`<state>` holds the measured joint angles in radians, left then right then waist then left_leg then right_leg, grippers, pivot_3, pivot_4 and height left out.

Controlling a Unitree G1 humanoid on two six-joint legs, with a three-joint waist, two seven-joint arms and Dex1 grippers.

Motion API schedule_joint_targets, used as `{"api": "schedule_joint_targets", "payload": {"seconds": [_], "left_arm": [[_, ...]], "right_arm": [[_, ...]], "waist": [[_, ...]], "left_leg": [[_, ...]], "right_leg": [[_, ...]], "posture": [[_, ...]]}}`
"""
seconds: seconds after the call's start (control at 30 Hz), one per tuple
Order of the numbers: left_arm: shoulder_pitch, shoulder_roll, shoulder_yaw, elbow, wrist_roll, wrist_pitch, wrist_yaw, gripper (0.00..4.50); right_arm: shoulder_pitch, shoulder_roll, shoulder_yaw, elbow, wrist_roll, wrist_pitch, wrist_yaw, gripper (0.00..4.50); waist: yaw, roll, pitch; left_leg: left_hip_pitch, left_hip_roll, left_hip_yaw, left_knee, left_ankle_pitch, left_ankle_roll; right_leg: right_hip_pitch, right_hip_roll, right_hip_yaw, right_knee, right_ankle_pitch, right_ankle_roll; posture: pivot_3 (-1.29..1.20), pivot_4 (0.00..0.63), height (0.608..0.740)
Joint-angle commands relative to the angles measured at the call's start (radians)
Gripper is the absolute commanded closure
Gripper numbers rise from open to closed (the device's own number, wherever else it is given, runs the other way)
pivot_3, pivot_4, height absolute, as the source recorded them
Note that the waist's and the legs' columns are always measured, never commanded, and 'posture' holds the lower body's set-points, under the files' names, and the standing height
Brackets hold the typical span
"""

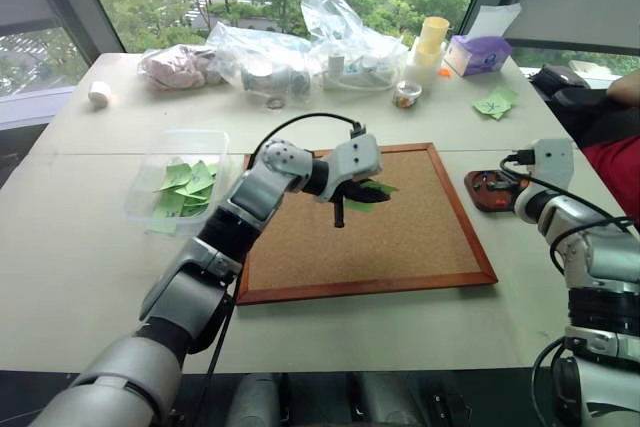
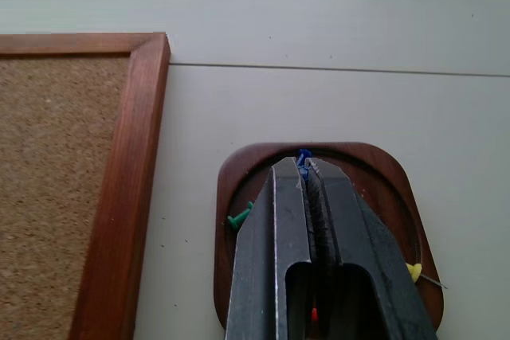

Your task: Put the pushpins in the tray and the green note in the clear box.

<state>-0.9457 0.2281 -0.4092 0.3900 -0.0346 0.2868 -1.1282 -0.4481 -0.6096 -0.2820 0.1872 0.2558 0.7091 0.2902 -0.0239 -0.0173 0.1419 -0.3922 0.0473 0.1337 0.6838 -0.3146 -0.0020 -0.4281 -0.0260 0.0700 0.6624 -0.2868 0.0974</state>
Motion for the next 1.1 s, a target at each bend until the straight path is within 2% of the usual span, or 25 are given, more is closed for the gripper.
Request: {"api": "schedule_joint_targets", "payload": {"seconds": [0.03, 0.17, 0.23, 0.3, 0.5, 0.93, 1.1], "left_arm": [[-0.001, -0.003, 0.007, -0.017, -0.001, -0.013, -0.005, 4.46], [0.010, 0.003, 0.018, -0.021, -0.002, 0.002, 0.005, 4.46], [0.024, 0.006, 0.026, -0.037, -0.005, 0.022, 0.021, 4.50], [0.043, 0.010, 0.031, -0.062, -0.010, 0.044, 0.032, 4.50], [0.062, 0.015, 0.035, -0.099, -0.014, 0.077, 0.049, 4.50], [0.059, 0.025, 0.067, -0.101, -0.021, 0.088, 0.068, 4.50], [0.047, 0.077, 0.113, -0.113, -0.030, 0.105, 0.068, 4.50]], "right_arm": [[-0.060, -0.024, 0.008, 0.083, -0.034, -0.050, 0.002, 4.50], [-0.078, -0.029, 0.018, 0.140, -0.053, -0.078, 0.016, 4.50], [-0.078, -0.025, 0.010, 0.165, -0.055, -0.090, 0.017, 3.90], [-0.075, -0.019, 0.005, 0.177, -0.054, -0.093, 0.014, 3.08], [-0.079, -0.006, -0.021, 0.184, -0.034, -0.084, 0.011, 0.05], [-0.111, -0.011, -0.100, 0.105, -0.004, -0.150, -0.044, 0.05], [-0.119, -0.030, -0.122, 0.011, 0.021, -0.111, -0.044, 0.05]], "waist": [[0.002, 0.000, 0.000], [0.004, 0.000, 0.000], [0.005, 0.000, 0.000], [0.004, 0.000, 0.000], [0.004, 0.000, 0.000], [0.004, 0.001, 0.000], [0.002, 0.001, 0.000]], "left_leg": [[0.000, 0.000, 0.000, 0.000, 0.000, 0.000], [0.000, 0.000, 0.000, 0.000, 0.000, 0.000], [0.000, 0.000, 0.000, 0.000, 0.000, 0.000], [0.000, 0.000, 0.000, 0.000, 0.000, 0.000], [0.000, 0.001, 0.000, 0.000, 0.000, 0.000], [0.000, 0.001, 0.000, 0.000, 0.000, -0.001], [0.000, 0.001, 0.000, 0.000, 0.000, -0.001]], "right_leg": [[0.000, 0.000, 0.000, 0.000, 0.000, 0.000], [0.000, 0.000, 0.000, 0.000, 0.000, 0.000], [0.000, 0.000, 0.000, 0.000, 0.000, 0.000], [0.000, -0.001, 0.000, 0.000, 0.000, 0.000], [0.000, -0.001, 0.000, 0.000, 0.000, 0.000], [0.000, -0.001, 0.000, 0.001, 0.000, 0.000], [0.000, -0.001, 0.000, 0.001, 0.000, 0.000]], "posture": [[0.00, 0.150, 0.738], [0.00, 0.150, 0.738], [0.00, 0.150, 0.738], [0.00, 0.150, 0.738], [0.00, 0.150, 0.738], [0.00, 0.150, 0.738], [0.00, 0.150, 0.738]]}}
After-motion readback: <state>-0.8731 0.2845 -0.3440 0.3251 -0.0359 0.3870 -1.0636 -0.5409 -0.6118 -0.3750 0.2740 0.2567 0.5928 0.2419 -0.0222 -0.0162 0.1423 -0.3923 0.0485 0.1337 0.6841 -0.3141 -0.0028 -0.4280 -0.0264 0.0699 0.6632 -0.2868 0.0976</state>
